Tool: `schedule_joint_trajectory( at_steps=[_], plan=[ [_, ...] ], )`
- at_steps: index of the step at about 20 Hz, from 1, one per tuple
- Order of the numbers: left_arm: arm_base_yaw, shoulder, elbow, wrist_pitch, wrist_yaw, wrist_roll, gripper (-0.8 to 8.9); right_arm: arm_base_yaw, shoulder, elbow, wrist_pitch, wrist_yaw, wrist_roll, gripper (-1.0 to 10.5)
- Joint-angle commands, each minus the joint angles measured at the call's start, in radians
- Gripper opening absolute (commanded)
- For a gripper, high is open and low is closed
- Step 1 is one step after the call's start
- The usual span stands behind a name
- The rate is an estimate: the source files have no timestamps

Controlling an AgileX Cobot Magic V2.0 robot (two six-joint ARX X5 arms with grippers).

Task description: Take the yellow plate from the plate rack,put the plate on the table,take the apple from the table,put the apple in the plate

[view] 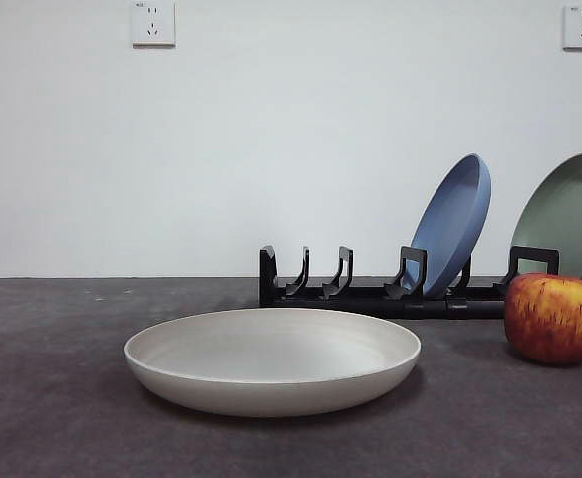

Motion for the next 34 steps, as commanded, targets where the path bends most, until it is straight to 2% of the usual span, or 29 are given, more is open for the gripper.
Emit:
schedule_joint_trajectory(
  at_steps=[1,4,8,12,14,19,23,26,34],
  plan=[
    [0.001,-0.002,-0.001,-0.002,0.042,-0.002,-0.08,0.001,0.011,0.005,0.015,0.088,0.0,6.3],
    [0.001,-0.002,-0.001,-0.002,0.096,-0.001,-0.08,0.001,0.032,0.005,0.033,0.269,0.008,6.3],
    [0.001,-0.003,-0.001,-0.002,0.161,0.006,-0.08,0.001,0.084,0.005,0.062,0.466,0.017,6.3],
    [0.0,-0.003,-0.001,-0.002,0.227,0.018,-0.08,0.001,0.179,0.005,0.09,0.578,0.023,6.3],
    [0.0,-0.003,-0.001,-0.002,0.257,0.022,-0.08,0.001,0.252,0.005,0.109,0.602,0.024,6.3],
    [-0.001,-0.003,-0.001,-0.031,0.256,0.032,-0.08,0.001,0.485,0.005,0.201,0.62,0.028,6.3],
    [-0.001,-0.003,-0.001,-0.045,0.256,0.036,-0.08,0.001,0.637,0.005,0.252,0.667,0.032,6.3],
    [-0.001,-0.003,-0.001,-0.045,0.256,0.036,-0.08,-0.001,0.72,0.005,0.296,0.697,0.034,6.3],
    [-0.001,-0.003,-0.001,-0.044,0.255,0.036,-0.08,-0.001,0.883,0.004,0.325,0.697,0.037,6.2]
  ],
)
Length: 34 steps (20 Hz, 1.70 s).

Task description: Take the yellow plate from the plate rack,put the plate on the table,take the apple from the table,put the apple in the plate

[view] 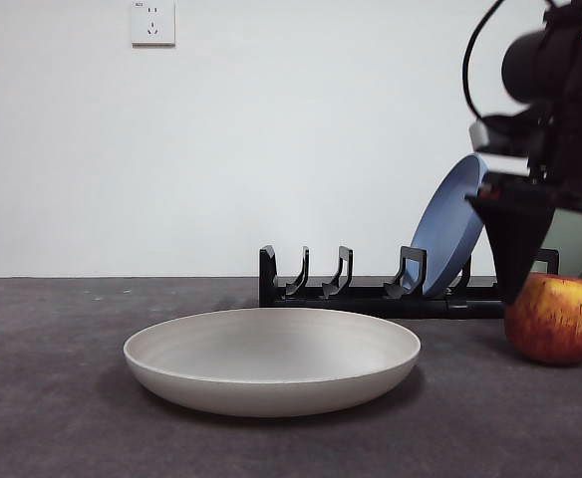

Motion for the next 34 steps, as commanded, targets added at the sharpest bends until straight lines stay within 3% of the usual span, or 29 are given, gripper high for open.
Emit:
schedule_joint_trajectory(
  at_steps=[1,4,9,15,20,24,28,34],
  plan=[
    [0.0,-0.003,-0.001,0.002,0.003,0.01,-0.08,0.0,0.038,0.001,0.005,0.002,0.021,6.1],
    [0.0,-0.003,-0.001,0.002,0.003,0.01,-0.08,0.0,0.053,0.0,0.021,0.002,0.026,2.5],
    [0.0,-0.003,-0.001,0.002,0.003,0.01,-0.08,0.0,0.053,0.0,0.029,0.0,0.025,-0.2],
    [0.0,-0.003,-0.001,-0.012,0.003,0.01,-0.08,0.001,-0.034,0.011,0.053,-0.012,0.027,-0.2],
    [0.0,-0.002,-0.001,-0.023,0.003,0.023,-0.08,0.045,-0.164,0.134,0.033,-0.033,0.061,-0.2],
    [0.0,-0.002,-0.001,-0.028,0.004,0.024,-0.08,0.203,-0.156,0.246,0.011,-0.019,0.078,-0.2],
    [0.0,-0.004,-0.001,-0.056,0.004,0.031,-0.08,0.369,-0.089,0.249,0.076,0.027,0.105,-0.2],
    [0.0,-0.021,-0.001,-0.084,0.004,0.032,-0.08,0.489,0.1,0.249,0.085,0.051,0.109,-0.2]
  ],
)
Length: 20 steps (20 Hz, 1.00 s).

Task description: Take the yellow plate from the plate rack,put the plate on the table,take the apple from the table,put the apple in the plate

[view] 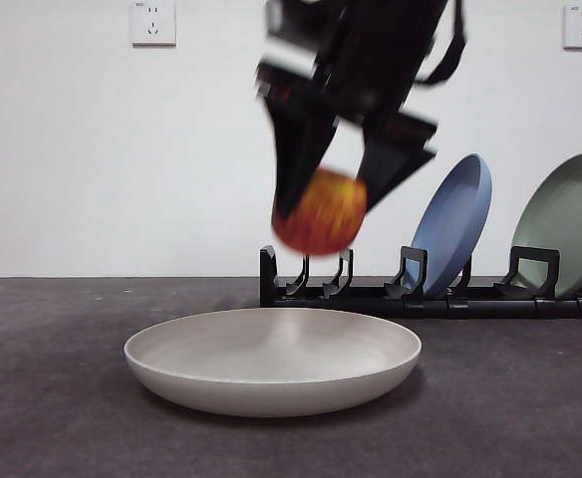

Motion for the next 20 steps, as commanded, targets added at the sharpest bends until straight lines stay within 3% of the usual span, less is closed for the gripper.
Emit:
schedule_joint_trajectory(
  at_steps=[1,6,14,16,18,20],
  plan=[
    [0.0,-0.013,-0.001,0.002,0.004,0.012,-0.08,0.023,0.061,0.0,0.013,0.002,0.015,-0.2],
    [0.0,-0.018,-0.001,-0.018,0.003,0.012,-0.08,0.061,0.172,0.0,-0.002,0.009,0.016,-0.2],
    [0.0,-0.017,-0.001,-0.04,0.003,0.012,-0.08,0.075,0.195,-0.001,-0.014,0.017,0.018,0.3],
    [0.0,-0.017,-0.001,-0.04,0.003,0.013,-0.08,0.075,0.195,-0.001,-0.029,0.017,0.018,2.2],
    [0.0,-0.017,-0.001,-0.04,0.003,0.013,-0.08,0.076,0.195,-0.001,-0.031,0.017,0.019,5.1],
    [0.0,-0.017,-0.001,-0.04,0.003,0.012,-0.08,0.075,0.193,0.0,-0.031,0.016,0.031,6.1]
  ],
)
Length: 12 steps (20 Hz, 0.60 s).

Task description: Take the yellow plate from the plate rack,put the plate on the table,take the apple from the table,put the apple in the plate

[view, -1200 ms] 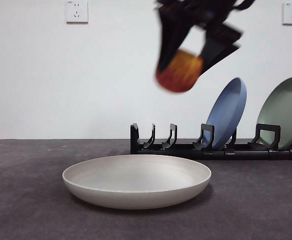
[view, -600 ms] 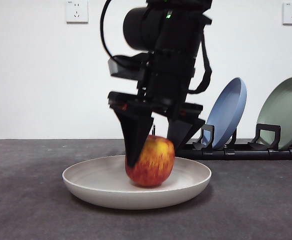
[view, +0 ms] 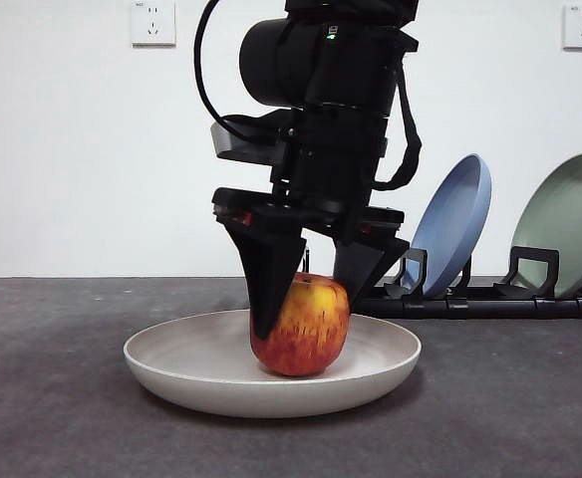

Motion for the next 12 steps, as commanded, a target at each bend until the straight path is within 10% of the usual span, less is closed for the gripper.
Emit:
schedule_joint_trajectory(
  at_steps=[1,12],
  plan=[
    [0.0,-0.004,-0.001,0.001,0.003,0.012,-0.08,0.005,0.008,-0.001,-0.01,0.0,0.018,6.1],
    [0.0,-0.004,-0.001,0.0,0.003,0.023,-0.08,0.005,-0.187,0.11,-0.25,0.001,0.02,6.0]
  ],
)
